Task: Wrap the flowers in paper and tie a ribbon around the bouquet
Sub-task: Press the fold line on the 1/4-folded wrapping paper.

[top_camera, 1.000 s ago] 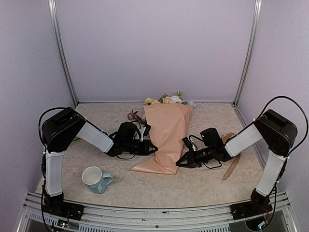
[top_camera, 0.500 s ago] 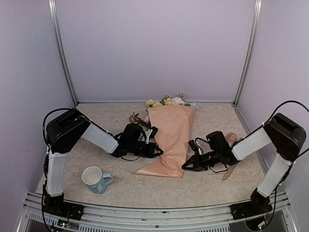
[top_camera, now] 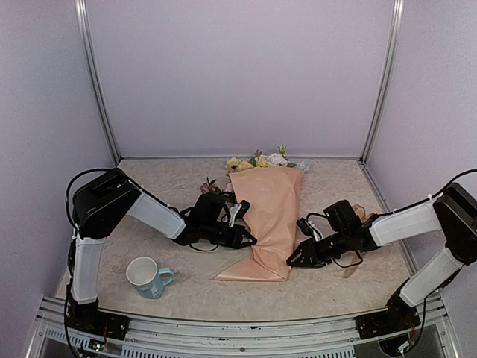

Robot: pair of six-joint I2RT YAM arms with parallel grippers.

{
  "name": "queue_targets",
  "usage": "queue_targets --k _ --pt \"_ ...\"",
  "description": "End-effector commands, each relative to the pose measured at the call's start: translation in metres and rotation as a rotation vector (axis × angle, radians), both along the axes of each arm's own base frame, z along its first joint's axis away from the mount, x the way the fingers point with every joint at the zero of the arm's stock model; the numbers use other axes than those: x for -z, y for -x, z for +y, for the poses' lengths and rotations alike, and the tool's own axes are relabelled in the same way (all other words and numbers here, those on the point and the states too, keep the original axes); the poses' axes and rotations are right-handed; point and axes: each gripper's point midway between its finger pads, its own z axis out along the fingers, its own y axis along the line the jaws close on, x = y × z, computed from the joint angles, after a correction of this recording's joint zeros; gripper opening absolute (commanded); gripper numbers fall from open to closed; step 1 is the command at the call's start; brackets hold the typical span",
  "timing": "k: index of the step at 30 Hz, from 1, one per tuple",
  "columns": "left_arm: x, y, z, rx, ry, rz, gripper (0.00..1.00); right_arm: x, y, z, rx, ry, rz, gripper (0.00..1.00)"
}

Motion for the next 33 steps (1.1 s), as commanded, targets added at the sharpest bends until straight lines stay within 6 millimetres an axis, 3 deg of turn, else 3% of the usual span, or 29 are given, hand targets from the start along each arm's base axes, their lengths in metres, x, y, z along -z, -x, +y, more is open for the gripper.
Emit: queue_targets --k 1,4,7,10,14,17,20,23,26,29,33 --pt "0.016 0.006 0.008 0.003 -0.022 0.037 0.00 -0.029 -0.019 -0.012 -0.030 0.142 -0.127 0.48" --pt "0.016 0.004 0.012 -0.012 -0.029 0.033 0.00 -0.060 -0.035 -0.002 -0.027 0.157 -0.222 0.44" --pt "0.016 0.001 0.014 -0.029 -0.044 0.020 0.00 -0.070 -0.028 0.036 -0.117 0.092 -0.267 0.35" --pt "0.015 -0.002 0.015 -0.037 -0.054 0.010 0.00 -0.058 -0.013 0.071 -0.223 0.012 -0.204 0.21" --pt "0.014 -0.001 0.016 -0.036 -0.053 0.010 0.00 -0.030 -0.006 0.091 -0.271 -0.045 -0.128 0.10" --pt "0.012 -0.003 0.020 -0.050 -0.052 0.006 0.02 0.007 0.003 0.089 -0.286 0.002 -0.039 0.05" --pt "-0.005 -0.010 0.025 -0.076 -0.036 -0.035 0.17 0.026 0.010 0.083 -0.290 0.039 0.001 0.04" --pt "-0.032 -0.013 0.028 -0.068 -0.011 -0.102 0.32 0.036 0.006 0.076 -0.262 0.097 0.001 0.03" --pt "-0.069 -0.009 0.030 -0.046 0.000 -0.207 0.37 0.043 0.005 0.073 -0.251 0.131 0.014 0.02" --pt "-0.095 0.015 0.026 0.042 -0.052 -0.345 0.37 0.048 0.003 0.072 -0.242 0.142 0.025 0.02" --pt "-0.078 0.074 0.008 0.286 -0.249 -0.461 0.30 0.054 0.002 0.073 -0.237 0.149 0.050 0.02"
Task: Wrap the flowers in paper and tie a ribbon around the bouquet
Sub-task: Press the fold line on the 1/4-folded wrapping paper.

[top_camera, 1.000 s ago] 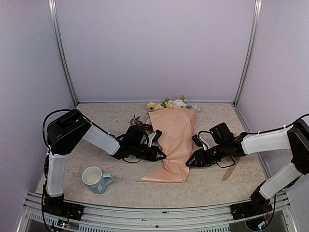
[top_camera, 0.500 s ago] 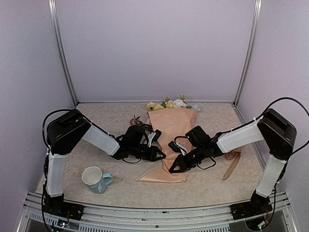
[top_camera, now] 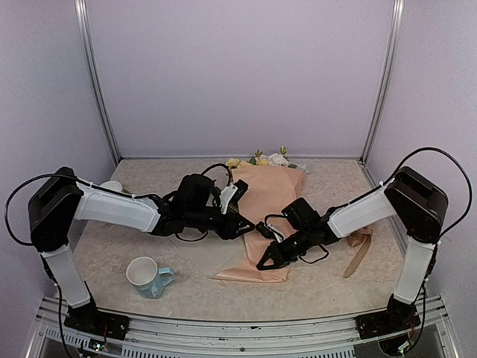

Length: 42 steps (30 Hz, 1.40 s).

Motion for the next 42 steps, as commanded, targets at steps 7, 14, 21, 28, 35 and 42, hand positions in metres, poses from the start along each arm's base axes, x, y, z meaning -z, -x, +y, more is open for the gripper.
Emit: queue_targets --k 7,14,21,28,35,42 --pt "0.084 0.099 -0.025 0.340 -0.502 -0.108 0.23 0.042 0.002 -0.018 0.056 0.143 0.077 0.01" --pt "0.111 0.099 -0.004 0.318 -0.657 -0.063 0.22 0.041 0.000 -0.016 0.065 0.128 0.076 0.00" --pt "0.147 0.138 0.036 0.364 -0.798 0.098 0.16 0.040 -0.001 -0.018 0.071 0.136 0.062 0.00" --pt "0.156 0.142 0.081 0.265 -0.911 0.132 0.16 0.040 -0.001 -0.018 0.063 0.133 0.058 0.00" --pt "0.149 0.132 0.091 0.166 -0.874 0.218 0.12 0.036 -0.004 -0.020 0.067 0.144 0.040 0.00" --pt "0.150 0.148 0.127 0.127 -0.925 0.319 0.10 0.039 -0.004 -0.022 0.057 0.159 0.038 0.00"
